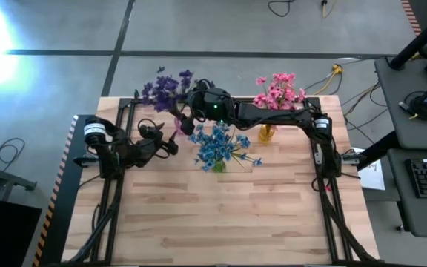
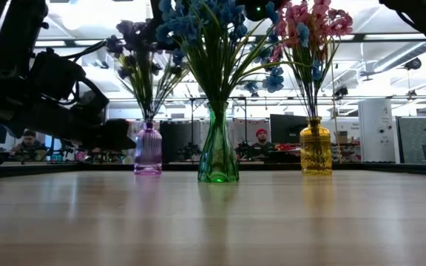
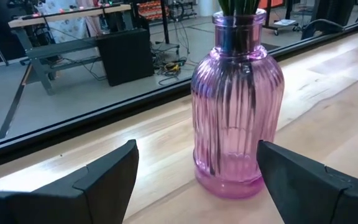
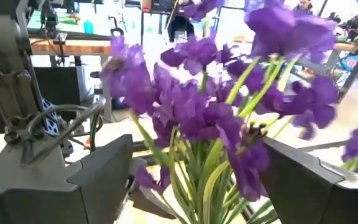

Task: Sort flowers into vase by color
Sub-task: Put the violet flowers into the violet vase

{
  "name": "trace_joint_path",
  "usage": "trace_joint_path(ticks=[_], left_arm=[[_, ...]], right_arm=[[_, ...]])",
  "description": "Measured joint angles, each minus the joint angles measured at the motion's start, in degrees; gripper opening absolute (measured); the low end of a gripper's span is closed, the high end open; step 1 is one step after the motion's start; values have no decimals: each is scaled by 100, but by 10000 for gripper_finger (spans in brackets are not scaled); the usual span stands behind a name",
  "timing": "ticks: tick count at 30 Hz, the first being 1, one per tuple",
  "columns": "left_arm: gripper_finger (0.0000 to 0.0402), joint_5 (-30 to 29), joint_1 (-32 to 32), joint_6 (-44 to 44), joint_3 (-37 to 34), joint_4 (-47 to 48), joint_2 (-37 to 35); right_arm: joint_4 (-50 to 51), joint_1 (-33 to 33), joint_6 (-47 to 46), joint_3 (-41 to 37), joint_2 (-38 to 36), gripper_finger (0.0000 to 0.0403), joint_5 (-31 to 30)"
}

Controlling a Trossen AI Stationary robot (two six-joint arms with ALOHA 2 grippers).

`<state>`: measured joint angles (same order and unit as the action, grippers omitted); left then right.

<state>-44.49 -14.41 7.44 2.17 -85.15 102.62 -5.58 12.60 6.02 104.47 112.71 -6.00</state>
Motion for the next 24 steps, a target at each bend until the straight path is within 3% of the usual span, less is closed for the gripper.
trace_joint_path(ticks=[13, 24], left_arm=[[310, 2, 13, -2, -7, -9, -174], [310, 2, 13, -4, -7, 7, -178]], right_arm=[[61, -7, -326, 0, -11, 330, 44], [123, -240, -46, 0, -11, 341, -2]])
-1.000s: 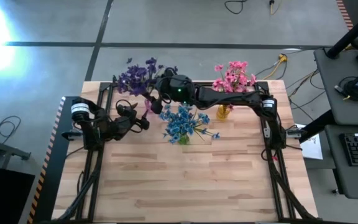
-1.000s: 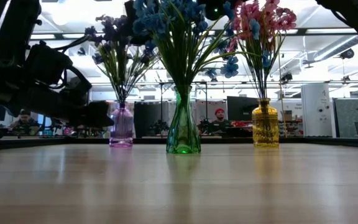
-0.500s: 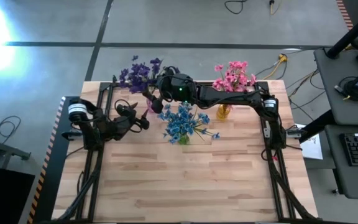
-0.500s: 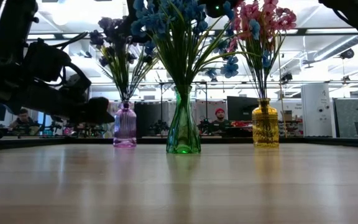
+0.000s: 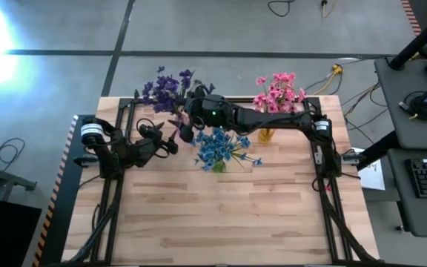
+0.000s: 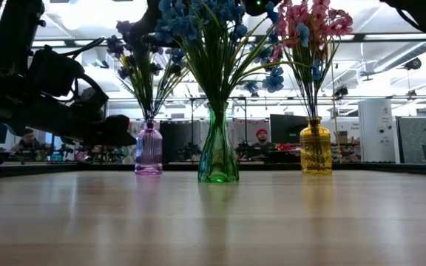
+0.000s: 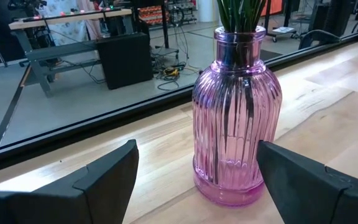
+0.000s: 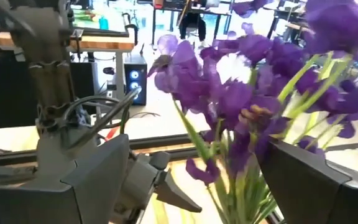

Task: Sort flowers into vase by color
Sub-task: Put the violet flowers into the violet vase

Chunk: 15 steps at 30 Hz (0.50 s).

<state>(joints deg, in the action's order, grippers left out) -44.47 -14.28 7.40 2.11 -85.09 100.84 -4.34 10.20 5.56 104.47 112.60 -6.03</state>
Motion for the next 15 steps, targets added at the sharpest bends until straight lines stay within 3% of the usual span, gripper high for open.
trace_joint_path(ticks=[15], left_arm=[[310, 0, 0, -82, 0, 8, -4]], right_arm=[[340, -118, -114, 0, -227, 341, -7]])
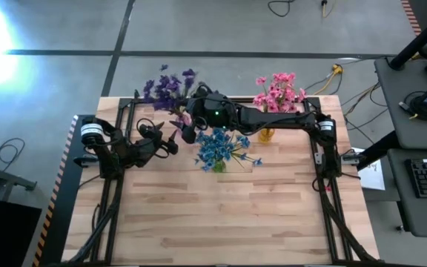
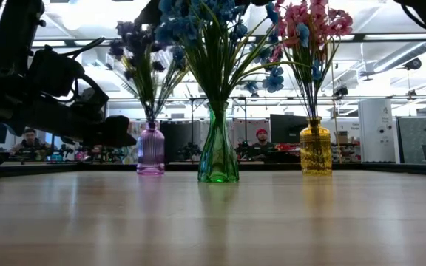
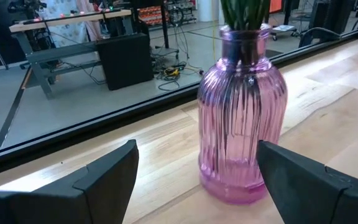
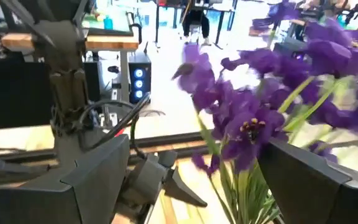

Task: Sort flowers into vase by color
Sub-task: Put the violet flowers into the violet vase

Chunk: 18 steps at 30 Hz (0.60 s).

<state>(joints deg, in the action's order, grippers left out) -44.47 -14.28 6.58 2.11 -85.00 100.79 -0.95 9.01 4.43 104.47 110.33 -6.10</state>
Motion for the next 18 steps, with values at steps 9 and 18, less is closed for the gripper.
trace_joint_path(ticks=[9, 18], left_arm=[[310, 2, 29, 5, -33, 38, -7], [310, 3, 157, 38, -39, 37, -7]], right_arm=[[179, -40, 31, 1, -258, 341, -3], [124, -52, 224, 0, -269, 341, 3]])
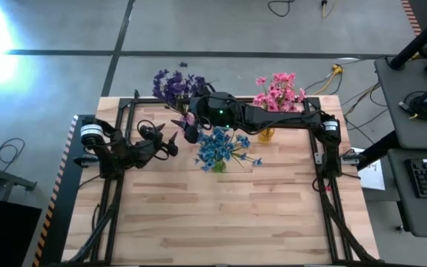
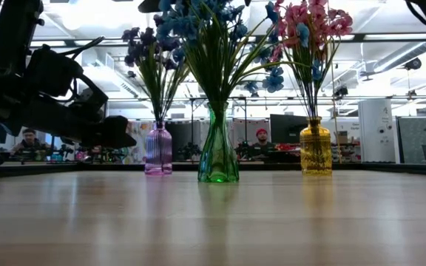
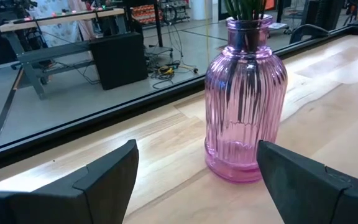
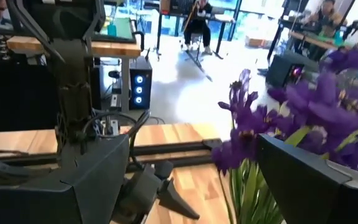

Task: Sort flowers into vase by color
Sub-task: Put the violet flowers into the violet vase

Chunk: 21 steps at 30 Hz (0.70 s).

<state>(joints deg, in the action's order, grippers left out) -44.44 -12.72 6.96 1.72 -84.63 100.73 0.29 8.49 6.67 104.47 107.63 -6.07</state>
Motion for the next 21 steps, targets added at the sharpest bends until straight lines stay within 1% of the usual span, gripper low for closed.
trace_joint_path(ticks=[6, 10, 21], left_arm=[[310, 2, 45, 0, 0, -1, 0], [310, 2, 53, 0, 0, -8, -17], [310, 2, 61, 1, 0, -18, -35]], right_arm=[[-329, -23, 286, 0, -28, 341, 58], [-558, -38, 476, 0, -27, 341, 313], [-1494, -35, 244, 0, -27, 341, 308]])
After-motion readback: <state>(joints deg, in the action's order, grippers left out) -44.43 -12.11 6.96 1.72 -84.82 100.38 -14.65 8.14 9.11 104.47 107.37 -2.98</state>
